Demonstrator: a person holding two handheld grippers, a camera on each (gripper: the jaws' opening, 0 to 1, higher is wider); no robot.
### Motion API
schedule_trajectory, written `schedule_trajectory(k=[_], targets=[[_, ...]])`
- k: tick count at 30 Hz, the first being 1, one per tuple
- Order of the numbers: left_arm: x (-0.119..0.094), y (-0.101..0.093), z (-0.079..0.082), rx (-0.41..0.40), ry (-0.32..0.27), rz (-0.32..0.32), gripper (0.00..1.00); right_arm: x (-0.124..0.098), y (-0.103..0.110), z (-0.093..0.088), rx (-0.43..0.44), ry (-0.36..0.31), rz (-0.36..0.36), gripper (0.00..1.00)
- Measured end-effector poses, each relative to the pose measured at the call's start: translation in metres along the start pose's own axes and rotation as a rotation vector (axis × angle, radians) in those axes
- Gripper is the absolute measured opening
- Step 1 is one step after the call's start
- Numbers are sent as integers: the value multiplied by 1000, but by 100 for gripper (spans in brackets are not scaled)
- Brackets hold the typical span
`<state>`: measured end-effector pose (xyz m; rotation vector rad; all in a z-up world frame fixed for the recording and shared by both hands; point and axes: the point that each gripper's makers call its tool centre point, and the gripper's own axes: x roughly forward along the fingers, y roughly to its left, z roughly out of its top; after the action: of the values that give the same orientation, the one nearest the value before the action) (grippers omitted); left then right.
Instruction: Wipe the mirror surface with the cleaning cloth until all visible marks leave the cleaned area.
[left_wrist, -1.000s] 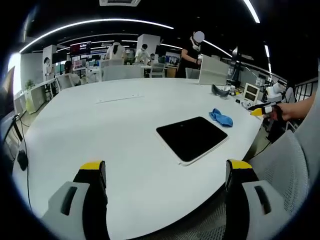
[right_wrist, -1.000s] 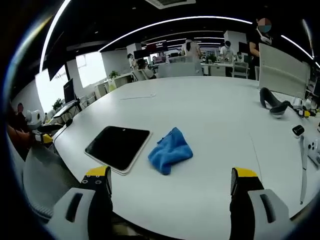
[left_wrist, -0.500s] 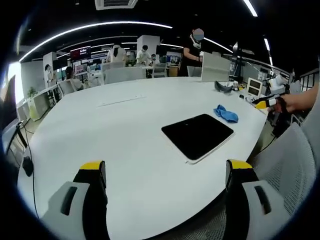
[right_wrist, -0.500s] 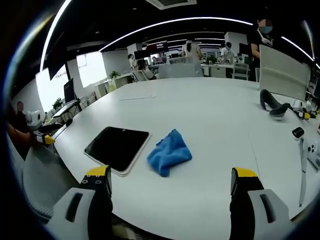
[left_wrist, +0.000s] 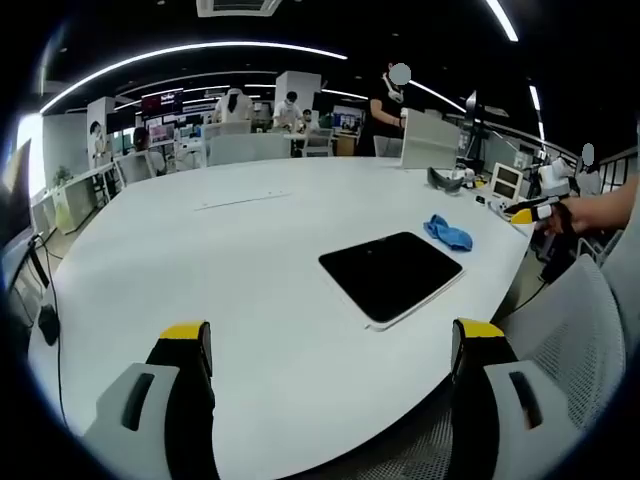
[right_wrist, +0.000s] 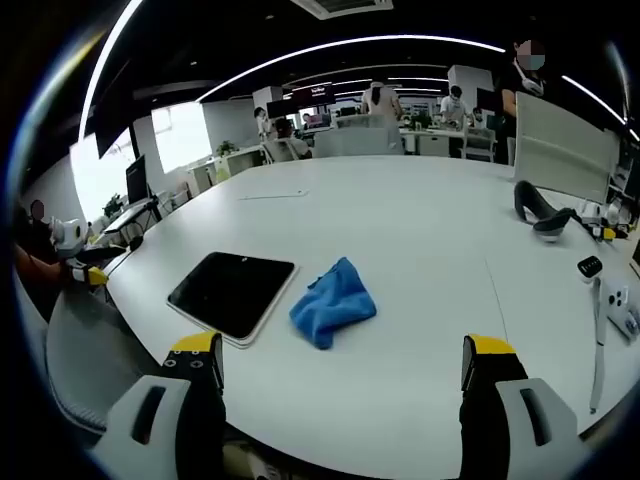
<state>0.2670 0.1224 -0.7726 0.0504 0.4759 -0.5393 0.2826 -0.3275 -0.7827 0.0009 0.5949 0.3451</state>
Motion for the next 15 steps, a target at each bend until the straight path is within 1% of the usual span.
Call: schedule_trajectory(k=[3,6,8,11,15], targets=[[0,-1,0,-4,5,-4,99,0,-1,4,-3,-4,-5,98],[1,-2,-3,1,13,-11,99,0,2,10,-8,-2,-8,98],[1,-3,-2,3,11,-11,99,1,4,13,-6,0,-8,98],[-1,-2,0,1,2,-4,99,3,5,16,-10,31,-22,98],[-1,-3,0,2,0,-14,99,6,8,21,-4,75,-31,98]])
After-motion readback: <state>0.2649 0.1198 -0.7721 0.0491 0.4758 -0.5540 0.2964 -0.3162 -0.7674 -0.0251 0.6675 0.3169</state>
